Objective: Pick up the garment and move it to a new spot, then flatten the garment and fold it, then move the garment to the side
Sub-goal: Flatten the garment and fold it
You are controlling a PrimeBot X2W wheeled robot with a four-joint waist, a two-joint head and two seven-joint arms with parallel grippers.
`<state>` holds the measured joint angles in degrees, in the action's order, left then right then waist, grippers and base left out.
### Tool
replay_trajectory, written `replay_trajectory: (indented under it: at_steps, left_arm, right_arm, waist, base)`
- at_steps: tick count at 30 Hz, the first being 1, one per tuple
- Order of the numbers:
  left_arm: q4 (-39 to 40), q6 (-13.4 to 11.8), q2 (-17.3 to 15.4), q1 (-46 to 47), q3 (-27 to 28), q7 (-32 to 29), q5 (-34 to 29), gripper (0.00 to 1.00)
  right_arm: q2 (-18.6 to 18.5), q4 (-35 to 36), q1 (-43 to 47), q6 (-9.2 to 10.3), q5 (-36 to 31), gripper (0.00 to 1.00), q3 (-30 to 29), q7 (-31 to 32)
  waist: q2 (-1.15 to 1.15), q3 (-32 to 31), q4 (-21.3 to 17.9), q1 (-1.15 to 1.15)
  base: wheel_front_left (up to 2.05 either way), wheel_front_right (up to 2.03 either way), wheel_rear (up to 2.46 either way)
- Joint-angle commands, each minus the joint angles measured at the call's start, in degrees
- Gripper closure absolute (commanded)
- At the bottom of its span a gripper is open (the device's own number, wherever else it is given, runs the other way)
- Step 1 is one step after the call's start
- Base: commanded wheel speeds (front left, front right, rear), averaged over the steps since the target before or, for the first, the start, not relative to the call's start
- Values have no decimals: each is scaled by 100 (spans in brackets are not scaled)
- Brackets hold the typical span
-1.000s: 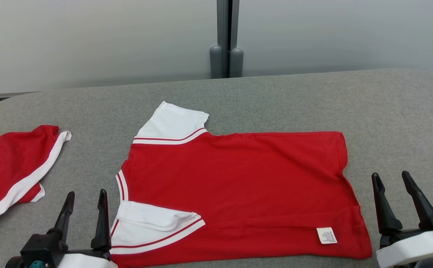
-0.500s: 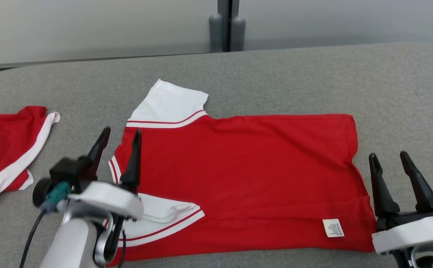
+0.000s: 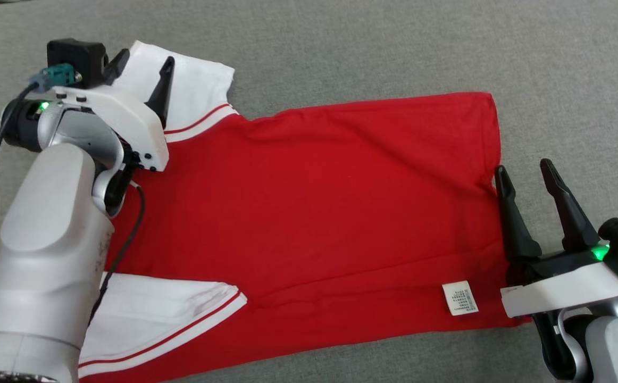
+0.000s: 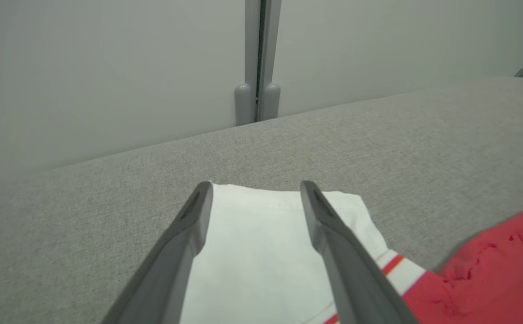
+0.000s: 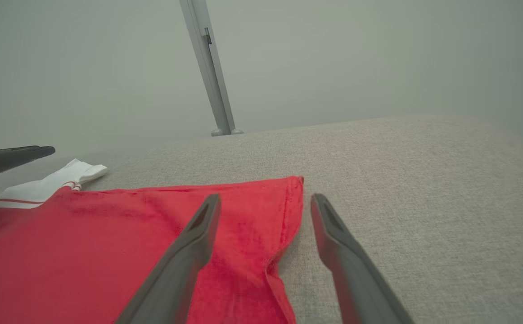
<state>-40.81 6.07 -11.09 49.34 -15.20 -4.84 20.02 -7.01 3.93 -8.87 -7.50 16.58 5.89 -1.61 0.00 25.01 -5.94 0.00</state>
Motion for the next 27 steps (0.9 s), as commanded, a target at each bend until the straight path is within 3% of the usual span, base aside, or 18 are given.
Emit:
replay_trajectory:
  at_steps: [1,7,8,10,21,27]
  left_arm:
    - [-281,38,-65,225,-29,-42,0,0]
    - [-1493,40,-146,779,-177,-417,-31,0]
    - [-1660,27,-121,800,-185,-483,-12,7]
    - [-1930,1,-88,881,-257,-620,-58,100]
    - [-2195,52,184,1286,-454,114,-115,100]
    - [-2190,100,474,1427,-606,515,-67,100]
  right_arm:
    - [0,-61,-100,2,45,0,23,-78]
    - [27,-297,-212,2,101,0,81,-177]
    - [9,-339,-214,2,108,0,56,-182]
    - [-15,-400,-228,2,155,0,-44,-189]
    - [-364,-878,-717,2,402,0,-579,27]
    - [-724,-1411,-1458,2,631,0,-405,263]
  waist:
    - [0,338,-319,0]
    - [0,480,-436,0]
    - [0,480,-436,0]
    - [0,476,-413,0]
    - [0,338,-70,0]
    - [0,473,388,0]
  base:
    - [0,0,0]
    - [0,0,0]
    - [0,0,0]
    - [0,0,0]
    - [0,0,0]
    - [0,0,0]
